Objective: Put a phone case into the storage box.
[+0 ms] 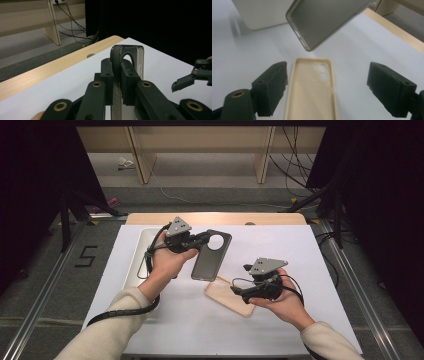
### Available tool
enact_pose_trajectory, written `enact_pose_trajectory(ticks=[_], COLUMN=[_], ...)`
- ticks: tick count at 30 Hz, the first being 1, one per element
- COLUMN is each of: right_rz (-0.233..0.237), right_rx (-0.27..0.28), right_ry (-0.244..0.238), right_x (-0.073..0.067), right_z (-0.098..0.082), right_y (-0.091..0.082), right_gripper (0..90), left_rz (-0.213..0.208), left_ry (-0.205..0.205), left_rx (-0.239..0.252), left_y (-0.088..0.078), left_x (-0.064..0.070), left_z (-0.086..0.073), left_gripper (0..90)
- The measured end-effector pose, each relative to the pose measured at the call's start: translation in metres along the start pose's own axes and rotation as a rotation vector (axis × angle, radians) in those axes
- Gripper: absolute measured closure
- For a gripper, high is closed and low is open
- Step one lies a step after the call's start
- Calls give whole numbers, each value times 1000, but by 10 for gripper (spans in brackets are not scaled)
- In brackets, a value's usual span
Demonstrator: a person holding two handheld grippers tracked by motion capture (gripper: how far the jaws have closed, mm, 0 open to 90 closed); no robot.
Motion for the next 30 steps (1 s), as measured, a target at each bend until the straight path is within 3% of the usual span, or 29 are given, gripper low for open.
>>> enact_pose_trajectory(ticks=[3, 4, 12, 30], right_rz=[-18, -46, -88, -99], right_rx=[9, 25, 52, 83], right_ry=[9, 19, 106, 170], right_x=[2, 5, 15, 25], right_z=[-1, -2, -8, -16], right_y=[-1, -1, -6, -17], right_gripper=[173, 173, 173, 169], left_rz=[4, 7, 10, 59], left_ry=[1, 1, 3, 2], left_rx=[12, 20, 46, 93], left_y=[-4, -7, -18, -44], left_x=[-4, -7, -17, -49], left_z=[2, 3, 8, 16], left_gripper=[820, 820, 821, 821])
Point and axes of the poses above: each handheld gripper's, and its own axes: y roughly forward along the jaws, z roughly out of its top, x roughly to its right, the point moved 4 cm from there along y, roughly forward along the jaws, and after that the axes turned 1 degree about y, right-handed, at the moved point
